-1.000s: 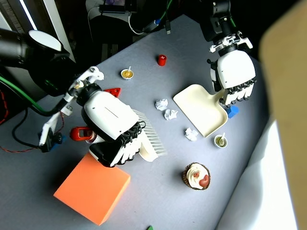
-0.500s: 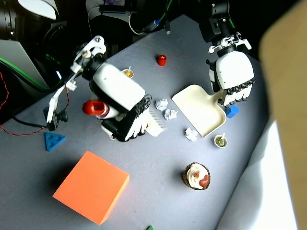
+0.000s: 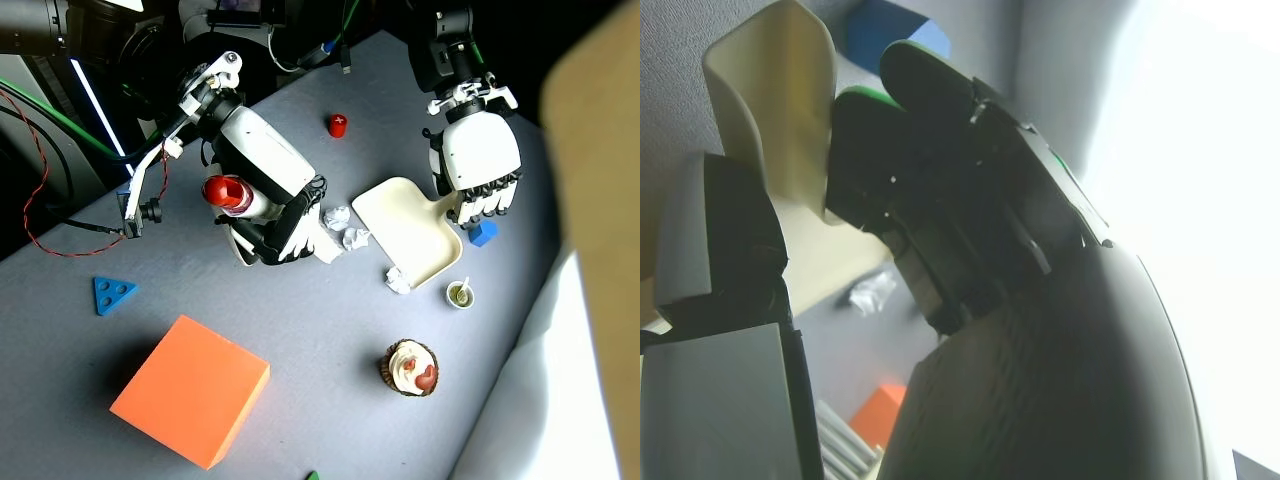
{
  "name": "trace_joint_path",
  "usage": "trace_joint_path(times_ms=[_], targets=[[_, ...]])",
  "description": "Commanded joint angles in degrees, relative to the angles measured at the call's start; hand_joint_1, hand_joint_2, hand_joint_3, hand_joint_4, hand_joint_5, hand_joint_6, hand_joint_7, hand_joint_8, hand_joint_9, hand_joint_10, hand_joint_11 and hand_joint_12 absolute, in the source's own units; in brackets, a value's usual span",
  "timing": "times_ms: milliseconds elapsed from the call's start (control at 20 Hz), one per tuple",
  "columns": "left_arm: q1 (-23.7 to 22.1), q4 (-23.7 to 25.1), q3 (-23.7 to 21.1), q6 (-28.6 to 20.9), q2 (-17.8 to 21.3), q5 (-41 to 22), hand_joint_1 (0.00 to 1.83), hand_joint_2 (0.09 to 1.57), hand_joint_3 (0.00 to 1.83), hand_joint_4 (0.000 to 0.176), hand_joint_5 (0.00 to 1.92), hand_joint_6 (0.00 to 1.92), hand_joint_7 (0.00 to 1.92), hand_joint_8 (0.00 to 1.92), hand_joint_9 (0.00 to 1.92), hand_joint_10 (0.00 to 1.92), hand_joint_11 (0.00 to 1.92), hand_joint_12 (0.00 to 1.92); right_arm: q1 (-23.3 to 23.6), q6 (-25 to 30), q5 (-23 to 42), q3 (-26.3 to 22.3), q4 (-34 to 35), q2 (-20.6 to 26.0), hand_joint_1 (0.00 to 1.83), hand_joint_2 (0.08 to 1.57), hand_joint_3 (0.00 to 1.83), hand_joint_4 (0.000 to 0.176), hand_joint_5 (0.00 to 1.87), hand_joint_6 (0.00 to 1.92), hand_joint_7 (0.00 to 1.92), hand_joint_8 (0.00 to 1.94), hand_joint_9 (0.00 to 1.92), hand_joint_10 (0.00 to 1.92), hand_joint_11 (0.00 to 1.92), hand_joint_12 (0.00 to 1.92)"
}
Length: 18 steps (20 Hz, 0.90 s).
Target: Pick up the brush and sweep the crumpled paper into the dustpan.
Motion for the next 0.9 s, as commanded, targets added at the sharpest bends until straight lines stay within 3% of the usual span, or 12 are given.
trace_joint_path(times_ms=[0, 250, 450, 850], targets=[[0.0, 0.1, 0.0, 0.4, 0.2, -5.8, 1.39, 1.07, 0.0, 0.0, 1.01, 0.9, 1.1, 0.59, 1.01, 1.15, 0.75, 1.15, 1.0, -0.1, -4.1, 0.1, -5.5, -0.1, 1.6, 1.23, 0.0, 0.137, 0.91, 1.92, 0.99, 1.94, 1.18, 1.92, 1.38, 1.92], [0.2, 0.1, 0.0, 0.4, 0.2, -6.0, 1.38, 1.08, 0.0, 0.0, 0.98, 0.95, 1.09, 0.6, 0.99, 1.19, 0.72, 1.18, 3.1, -0.3, -6.4, -0.4, -2.9, -0.4, 1.61, 1.22, 0.0, 0.138, 0.92, 1.92, 0.97, 1.94, 1.17, 1.92, 1.38, 1.92], [0.2, 0.0, 0.1, 0.4, 0.2, -6.1, 1.39, 1.07, 0.0, 0.0, 1.0, 0.89, 1.13, 0.55, 1.01, 1.15, 0.75, 1.17, 5.4, -14.1, -0.6, -2.6, 1.6, 1.2, 1.62, 1.22, 0.0, 0.137, 0.94, 1.92, 0.98, 1.94, 1.17, 1.92, 1.39, 1.92], [0.6, -0.2, 0.2, 0.5, 0.2, -6.6, 1.39, 1.08, 0.0, 0.0, 1.0, 0.9, 1.09, 0.63, 0.99, 1.18, 0.72, 1.19, 8.0, -21.3, -5.1, -2.4, 6.8, -0.4, 1.6, 1.22, 0.0, 0.141, 0.96, 1.92, 1.02, 1.94, 1.22, 1.92, 1.42, 1.92]])
